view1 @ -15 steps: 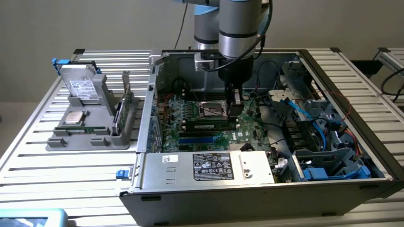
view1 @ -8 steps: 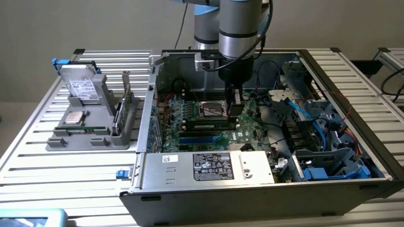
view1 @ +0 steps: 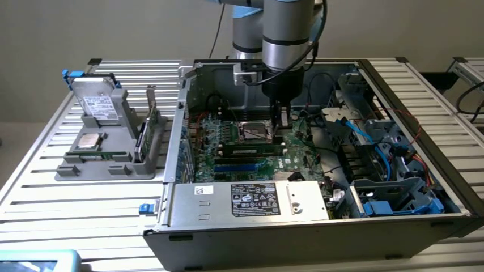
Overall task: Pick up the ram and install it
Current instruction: 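Press down the ram until it locks into place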
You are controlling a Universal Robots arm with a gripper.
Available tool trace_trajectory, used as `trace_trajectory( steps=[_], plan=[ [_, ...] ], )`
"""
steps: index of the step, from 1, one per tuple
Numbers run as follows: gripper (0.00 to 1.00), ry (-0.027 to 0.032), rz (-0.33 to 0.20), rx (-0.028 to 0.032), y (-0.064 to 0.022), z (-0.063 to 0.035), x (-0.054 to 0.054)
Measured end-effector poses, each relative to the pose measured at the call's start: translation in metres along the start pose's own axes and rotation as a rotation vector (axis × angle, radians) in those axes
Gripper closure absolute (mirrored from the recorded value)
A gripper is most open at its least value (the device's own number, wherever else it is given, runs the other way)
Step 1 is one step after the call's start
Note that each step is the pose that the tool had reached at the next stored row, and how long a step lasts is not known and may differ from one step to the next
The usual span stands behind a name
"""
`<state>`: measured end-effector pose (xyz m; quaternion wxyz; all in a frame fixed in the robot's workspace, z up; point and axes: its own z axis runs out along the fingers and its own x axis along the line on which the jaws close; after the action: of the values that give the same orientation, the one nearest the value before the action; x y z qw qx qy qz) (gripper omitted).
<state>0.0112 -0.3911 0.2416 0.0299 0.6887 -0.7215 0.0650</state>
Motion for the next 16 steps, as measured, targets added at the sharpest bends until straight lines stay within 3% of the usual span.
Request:
trace_trajectory(
  steps=[2, 6, 7, 9, 11, 12, 16],
  plan=[
    [0.89, 0.0005, 0.008, -0.0029, 0.0002, 0.0003, 0.0001],
    [0.89, -0.0021, 0.008, -0.0469, 0.0003, 0.001, 0.0006],
    [0.89, -0.0093, 0.008, -0.0497, 0.0003, 0.0014, 0.0008],
    [0.89, -0.0302, 0.011, -0.051, 0.0004, 0.0026, 0.0007],
    [0.89, -0.0443, 0.015, -0.0515, 0.0005, 0.0039, 0.0005],
    [0.89, -0.0473, 0.016, -0.0517, 0.0005, 0.0047, 0.0007],
    [0.89, -0.048, 0.019, -0.0519, 0.0004, 0.006, 0.0035]
  ],
)
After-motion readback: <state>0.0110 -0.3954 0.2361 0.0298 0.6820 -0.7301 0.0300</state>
